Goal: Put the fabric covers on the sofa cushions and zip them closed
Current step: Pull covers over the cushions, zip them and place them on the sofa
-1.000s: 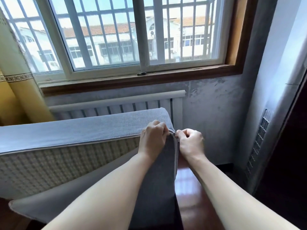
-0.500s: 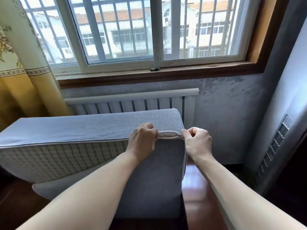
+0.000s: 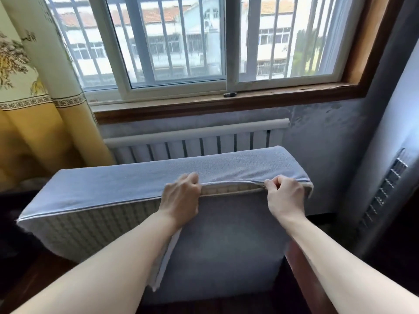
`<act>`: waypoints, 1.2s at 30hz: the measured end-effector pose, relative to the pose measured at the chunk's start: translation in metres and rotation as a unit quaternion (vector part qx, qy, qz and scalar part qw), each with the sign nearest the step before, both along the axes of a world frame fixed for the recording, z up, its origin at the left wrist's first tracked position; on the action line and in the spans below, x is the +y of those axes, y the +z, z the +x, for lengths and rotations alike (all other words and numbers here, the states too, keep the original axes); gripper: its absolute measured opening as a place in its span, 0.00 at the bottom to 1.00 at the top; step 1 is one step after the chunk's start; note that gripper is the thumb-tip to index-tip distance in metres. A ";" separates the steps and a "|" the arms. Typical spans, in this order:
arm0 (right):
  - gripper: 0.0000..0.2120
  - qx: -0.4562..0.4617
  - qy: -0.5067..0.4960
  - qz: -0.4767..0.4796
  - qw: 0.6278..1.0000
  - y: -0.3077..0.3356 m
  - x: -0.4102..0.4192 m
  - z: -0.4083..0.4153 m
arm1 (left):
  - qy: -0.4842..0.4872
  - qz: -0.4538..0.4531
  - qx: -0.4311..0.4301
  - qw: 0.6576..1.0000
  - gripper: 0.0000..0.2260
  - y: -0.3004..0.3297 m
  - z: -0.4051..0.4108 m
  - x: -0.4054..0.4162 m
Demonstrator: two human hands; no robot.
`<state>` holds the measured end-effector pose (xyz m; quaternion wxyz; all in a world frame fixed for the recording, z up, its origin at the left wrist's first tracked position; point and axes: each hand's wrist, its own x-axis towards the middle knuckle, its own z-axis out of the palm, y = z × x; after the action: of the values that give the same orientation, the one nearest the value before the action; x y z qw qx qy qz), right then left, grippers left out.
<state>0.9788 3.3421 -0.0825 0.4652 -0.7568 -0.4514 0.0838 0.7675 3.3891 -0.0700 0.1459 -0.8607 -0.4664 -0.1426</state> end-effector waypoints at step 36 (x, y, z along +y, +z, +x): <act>0.14 -0.107 0.084 -0.104 0.985 0.014 0.050 -0.352 | -0.054 0.085 -0.031 0.994 0.13 -0.014 -0.280 0.044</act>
<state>0.6267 3.3926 -0.0681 0.3243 -0.7652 -0.5491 0.0877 0.4873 3.4332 -0.0836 0.1959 -0.8644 -0.4098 -0.2156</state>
